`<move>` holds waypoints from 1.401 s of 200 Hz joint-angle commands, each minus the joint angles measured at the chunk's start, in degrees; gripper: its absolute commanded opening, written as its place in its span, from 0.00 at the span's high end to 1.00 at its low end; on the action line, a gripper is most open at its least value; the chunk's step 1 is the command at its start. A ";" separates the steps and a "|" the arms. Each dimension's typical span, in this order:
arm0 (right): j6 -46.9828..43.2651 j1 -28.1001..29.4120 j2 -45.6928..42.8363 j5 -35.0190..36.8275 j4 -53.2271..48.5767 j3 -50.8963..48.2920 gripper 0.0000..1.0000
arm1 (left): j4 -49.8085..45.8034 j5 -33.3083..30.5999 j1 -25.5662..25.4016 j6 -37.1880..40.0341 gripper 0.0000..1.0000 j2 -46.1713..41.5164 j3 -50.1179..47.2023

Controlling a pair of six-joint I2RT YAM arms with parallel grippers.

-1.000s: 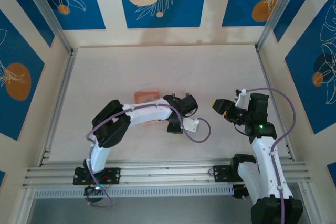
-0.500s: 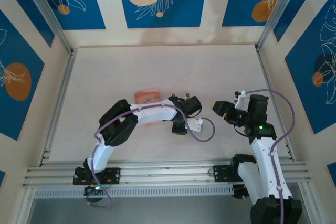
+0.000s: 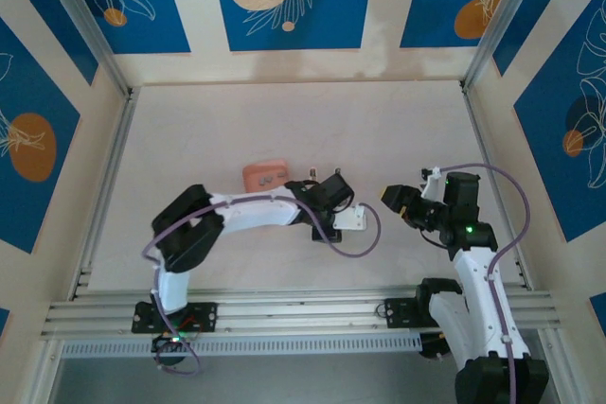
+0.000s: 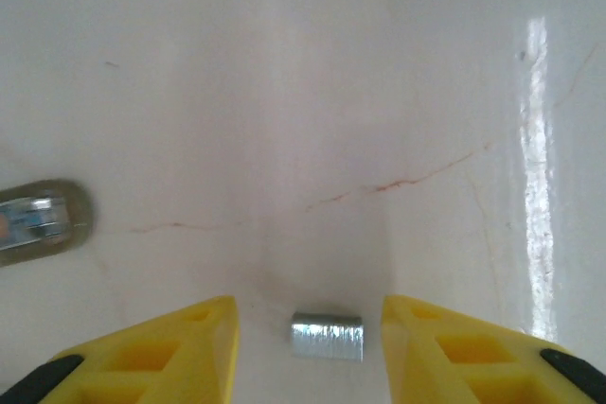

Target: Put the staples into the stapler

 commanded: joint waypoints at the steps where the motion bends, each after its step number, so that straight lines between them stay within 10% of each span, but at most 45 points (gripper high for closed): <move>1: 1.87 3.16 1.40 3.40 -2.91 1.77 0.44 | 11.98 -0.30 1.25 -7.28 0.54 -7.96 -7.13; 150: 5.02 39.04 45.03 27.95 -14.28 23.49 0.47 | 42.85 -21.11 10.77 -43.68 0.22 -46.50 -48.14; 280: 7.29 44.20 64.47 34.13 -21.46 35.70 0.64 | 39.02 -21.57 12.57 -47.07 0.21 -50.26 -50.09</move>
